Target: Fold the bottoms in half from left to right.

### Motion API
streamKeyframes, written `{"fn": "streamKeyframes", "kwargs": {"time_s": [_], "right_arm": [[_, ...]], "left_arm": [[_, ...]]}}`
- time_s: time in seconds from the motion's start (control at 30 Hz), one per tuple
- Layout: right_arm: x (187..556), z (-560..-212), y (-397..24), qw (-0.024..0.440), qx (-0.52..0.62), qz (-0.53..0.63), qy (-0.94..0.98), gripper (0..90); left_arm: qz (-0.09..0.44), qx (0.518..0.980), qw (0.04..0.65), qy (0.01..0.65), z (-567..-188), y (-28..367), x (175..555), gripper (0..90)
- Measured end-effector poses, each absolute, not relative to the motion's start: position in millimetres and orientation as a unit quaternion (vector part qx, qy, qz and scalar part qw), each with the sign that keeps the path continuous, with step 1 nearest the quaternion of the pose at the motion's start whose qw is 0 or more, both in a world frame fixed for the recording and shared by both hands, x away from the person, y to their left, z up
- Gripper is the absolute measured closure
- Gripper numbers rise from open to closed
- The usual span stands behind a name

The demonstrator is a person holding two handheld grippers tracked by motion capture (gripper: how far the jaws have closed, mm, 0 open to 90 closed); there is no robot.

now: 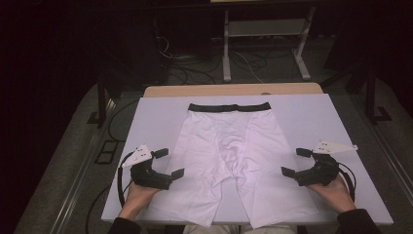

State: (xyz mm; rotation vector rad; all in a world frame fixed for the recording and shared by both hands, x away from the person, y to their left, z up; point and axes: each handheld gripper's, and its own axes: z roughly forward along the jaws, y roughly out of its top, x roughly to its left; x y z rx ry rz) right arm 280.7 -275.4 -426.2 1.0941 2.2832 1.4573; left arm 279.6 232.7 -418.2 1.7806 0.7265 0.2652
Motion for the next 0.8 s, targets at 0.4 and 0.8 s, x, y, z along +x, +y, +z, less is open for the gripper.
{"fn": "streamKeyframes", "kwargs": {"time_s": [0.4,0.8], "right_arm": [[277.8,-421.0,-276.5,0.115,0.374,0.501,0.772,0.0],[285.0,-406.2,-277.9,0.125,0.375,0.507,0.766,0.0]], "left_arm": [[0.104,0.762,0.565,0.299,-417.6,223.1,276.2,0.0],[0.098,0.768,0.56,0.294,-419.7,217.5,275.5,0.0]]}}
